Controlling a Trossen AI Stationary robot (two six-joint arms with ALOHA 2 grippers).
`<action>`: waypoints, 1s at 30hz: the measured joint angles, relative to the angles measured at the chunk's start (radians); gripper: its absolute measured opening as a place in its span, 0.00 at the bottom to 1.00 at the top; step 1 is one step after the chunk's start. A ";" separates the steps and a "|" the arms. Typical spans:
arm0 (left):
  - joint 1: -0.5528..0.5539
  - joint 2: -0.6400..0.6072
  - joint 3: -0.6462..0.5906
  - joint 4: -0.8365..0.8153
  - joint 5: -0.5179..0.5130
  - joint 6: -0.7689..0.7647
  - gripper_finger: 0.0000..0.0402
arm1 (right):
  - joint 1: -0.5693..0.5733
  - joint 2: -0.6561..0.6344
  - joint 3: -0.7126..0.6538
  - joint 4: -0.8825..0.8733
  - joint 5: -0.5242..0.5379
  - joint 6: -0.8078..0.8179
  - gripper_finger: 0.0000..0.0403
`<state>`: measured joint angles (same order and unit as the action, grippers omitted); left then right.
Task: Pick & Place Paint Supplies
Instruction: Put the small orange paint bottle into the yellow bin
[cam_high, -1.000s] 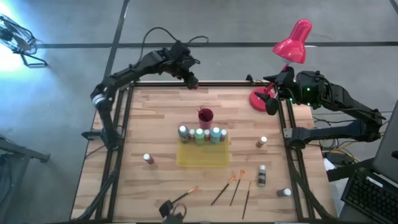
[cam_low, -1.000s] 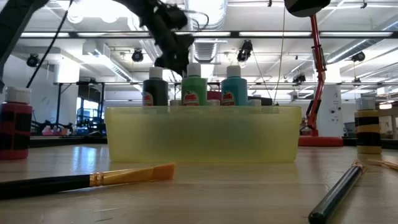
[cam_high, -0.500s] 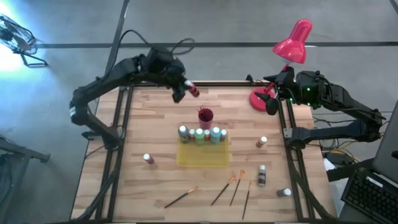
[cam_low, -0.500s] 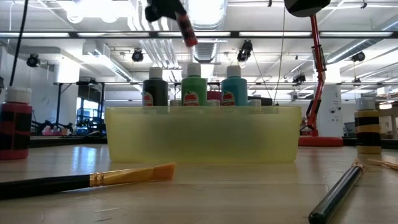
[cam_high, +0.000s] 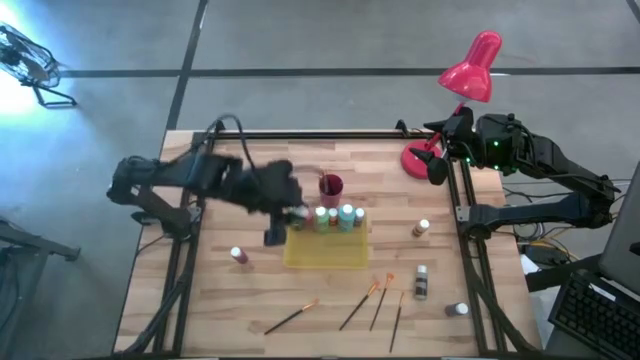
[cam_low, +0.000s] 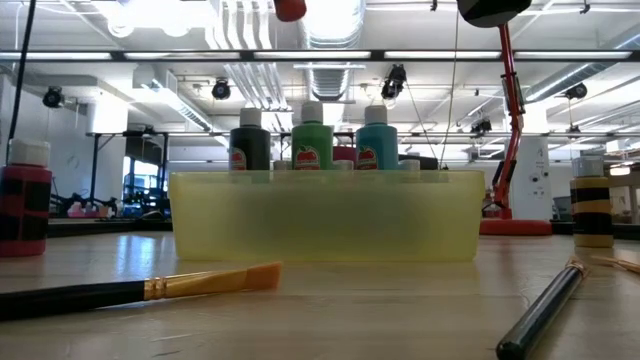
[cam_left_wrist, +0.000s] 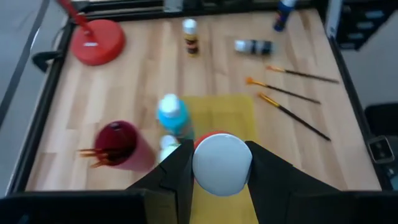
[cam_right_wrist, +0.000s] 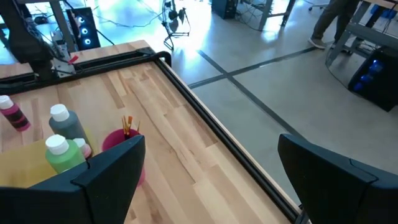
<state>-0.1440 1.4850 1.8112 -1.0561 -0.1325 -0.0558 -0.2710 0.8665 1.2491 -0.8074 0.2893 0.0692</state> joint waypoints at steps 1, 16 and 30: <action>-0.027 0.006 -0.003 0.000 -0.016 -0.006 0.30 | 0.000 0.000 0.000 0.000 0.000 0.000 0.90; -0.110 0.019 -0.467 0.207 -0.204 -0.143 0.30 | 0.000 0.000 0.000 0.000 0.000 0.025 0.90; -0.107 0.016 -0.701 0.383 -0.207 -0.299 0.30 | 0.000 0.001 0.000 -0.001 0.000 0.029 0.90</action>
<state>-0.2513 1.5009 1.1101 -0.6730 -0.3399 -0.3544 -0.2710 0.8679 1.2491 -0.8082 0.2896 0.0982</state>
